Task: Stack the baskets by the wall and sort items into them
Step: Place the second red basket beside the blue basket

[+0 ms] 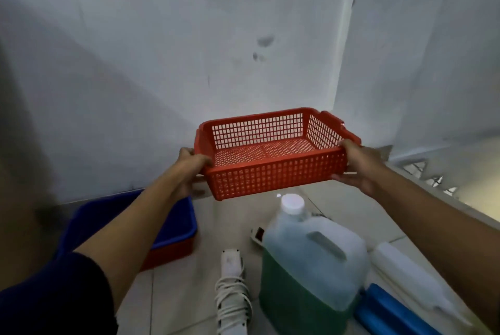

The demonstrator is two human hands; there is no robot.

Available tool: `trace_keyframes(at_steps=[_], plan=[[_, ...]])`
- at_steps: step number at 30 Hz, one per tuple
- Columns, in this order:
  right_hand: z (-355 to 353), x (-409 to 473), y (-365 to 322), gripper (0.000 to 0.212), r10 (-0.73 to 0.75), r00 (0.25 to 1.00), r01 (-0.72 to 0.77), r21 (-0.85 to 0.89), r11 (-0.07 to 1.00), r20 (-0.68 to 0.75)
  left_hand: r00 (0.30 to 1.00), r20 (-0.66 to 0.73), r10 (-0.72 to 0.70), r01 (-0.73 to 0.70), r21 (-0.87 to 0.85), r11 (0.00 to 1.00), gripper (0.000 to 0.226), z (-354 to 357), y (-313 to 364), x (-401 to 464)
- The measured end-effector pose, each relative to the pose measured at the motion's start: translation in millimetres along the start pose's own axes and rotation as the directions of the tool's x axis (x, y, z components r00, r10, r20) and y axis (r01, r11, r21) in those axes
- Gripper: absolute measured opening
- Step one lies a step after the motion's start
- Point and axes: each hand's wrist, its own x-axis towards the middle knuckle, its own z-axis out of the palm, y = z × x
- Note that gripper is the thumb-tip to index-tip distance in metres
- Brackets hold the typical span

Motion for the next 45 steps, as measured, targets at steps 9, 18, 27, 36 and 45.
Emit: trace_keyframes(at_steps=[9,18,27,36,45], plan=[[50,78,56,0.034,0.125,0.985,-0.117,-0.067,0.991,0.116,0.996,-0.084,-0.039,0.037,-0.031,0.999,0.030,3,-73,68],[63,146,150,0.038,0.239,0.940,-0.265,0.079,0.961,0.242,0.923,-0.358,0.142,0.007,0.384,0.923,0.028,36,-161,138],[90,183,190,0.042,0.228,0.880,-0.196,-0.118,0.974,0.417,0.902,-0.399,0.164,0.266,0.814,0.516,0.038,24,-213,151],[99,184,206,0.059,0.228,0.829,0.019,-0.432,0.902,0.511,0.818,-0.520,0.245,0.266,0.720,0.641,0.048,21,-216,143],[91,183,199,0.039,0.126,0.937,0.029,-0.432,0.901,0.326,0.992,-0.110,0.053,0.085,0.930,0.357,0.092,-2,-233,118]])
